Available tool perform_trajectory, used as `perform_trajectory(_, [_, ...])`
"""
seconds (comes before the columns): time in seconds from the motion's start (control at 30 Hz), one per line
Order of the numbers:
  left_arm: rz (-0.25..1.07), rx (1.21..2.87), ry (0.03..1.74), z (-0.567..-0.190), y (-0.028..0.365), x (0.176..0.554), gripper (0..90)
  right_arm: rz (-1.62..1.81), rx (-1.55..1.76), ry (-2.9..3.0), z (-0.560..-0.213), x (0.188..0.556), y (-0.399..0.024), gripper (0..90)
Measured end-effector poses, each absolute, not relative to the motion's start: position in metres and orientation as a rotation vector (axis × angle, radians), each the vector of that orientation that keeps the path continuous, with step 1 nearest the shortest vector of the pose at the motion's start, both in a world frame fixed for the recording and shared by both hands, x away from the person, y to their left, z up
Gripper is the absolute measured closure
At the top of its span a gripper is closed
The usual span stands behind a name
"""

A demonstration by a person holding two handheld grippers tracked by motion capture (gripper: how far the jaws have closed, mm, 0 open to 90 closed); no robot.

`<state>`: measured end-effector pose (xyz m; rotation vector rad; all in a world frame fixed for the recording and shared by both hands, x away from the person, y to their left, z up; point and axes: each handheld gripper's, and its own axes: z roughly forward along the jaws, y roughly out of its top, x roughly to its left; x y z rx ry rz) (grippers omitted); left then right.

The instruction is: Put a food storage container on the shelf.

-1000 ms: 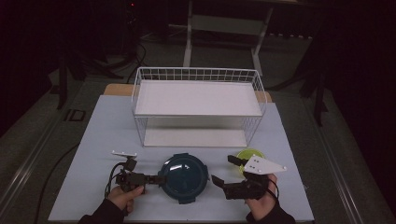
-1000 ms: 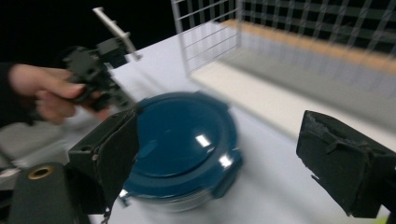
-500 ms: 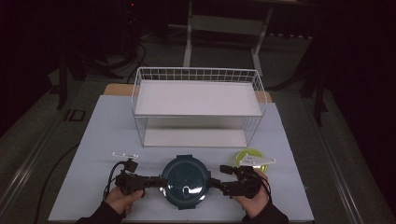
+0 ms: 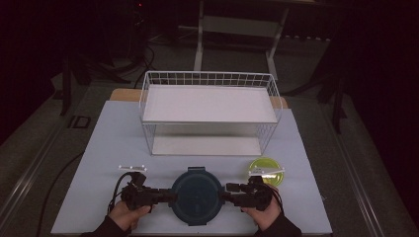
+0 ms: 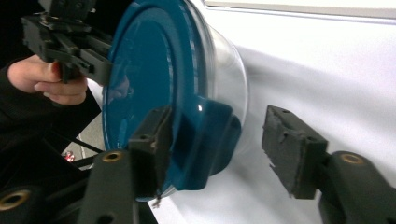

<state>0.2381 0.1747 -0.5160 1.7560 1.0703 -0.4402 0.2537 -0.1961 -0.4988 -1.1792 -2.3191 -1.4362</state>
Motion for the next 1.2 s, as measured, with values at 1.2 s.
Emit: perform_trajectory(1.2, [-0.356,1.686,1.092,-0.488,0.173,0.232,57.5,-1.462,-1.251,-2.122,-0.49,0.252,-0.195,54.5])
